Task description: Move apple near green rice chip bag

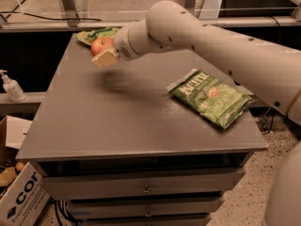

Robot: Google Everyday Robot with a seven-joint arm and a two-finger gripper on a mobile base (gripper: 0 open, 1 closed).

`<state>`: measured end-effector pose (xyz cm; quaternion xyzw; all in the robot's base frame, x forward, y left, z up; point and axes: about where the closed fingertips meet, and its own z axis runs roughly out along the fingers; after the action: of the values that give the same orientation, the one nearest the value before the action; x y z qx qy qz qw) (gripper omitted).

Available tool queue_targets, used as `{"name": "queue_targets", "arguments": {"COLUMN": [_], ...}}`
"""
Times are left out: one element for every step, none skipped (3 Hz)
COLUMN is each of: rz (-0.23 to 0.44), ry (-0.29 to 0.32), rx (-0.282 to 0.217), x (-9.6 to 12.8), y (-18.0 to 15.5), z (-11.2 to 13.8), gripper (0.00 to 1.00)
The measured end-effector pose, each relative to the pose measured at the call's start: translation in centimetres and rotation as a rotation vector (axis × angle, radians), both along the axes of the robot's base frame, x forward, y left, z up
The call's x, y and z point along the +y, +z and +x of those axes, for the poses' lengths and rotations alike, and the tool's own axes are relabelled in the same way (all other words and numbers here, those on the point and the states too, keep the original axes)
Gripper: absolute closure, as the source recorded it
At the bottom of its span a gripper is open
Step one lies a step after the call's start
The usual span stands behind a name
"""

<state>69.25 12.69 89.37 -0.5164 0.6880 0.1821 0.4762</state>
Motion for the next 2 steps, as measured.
{"name": "queue_targets", "arguments": {"rz": [-0.039,-0.058], "ry": [-0.051,-0.112], "rx": [0.021,0.045], "x": [0.8,0.0], "y": [-1.0,-2.6], "z": [4.8,7.4], "gripper": [1.00,1.00]}}
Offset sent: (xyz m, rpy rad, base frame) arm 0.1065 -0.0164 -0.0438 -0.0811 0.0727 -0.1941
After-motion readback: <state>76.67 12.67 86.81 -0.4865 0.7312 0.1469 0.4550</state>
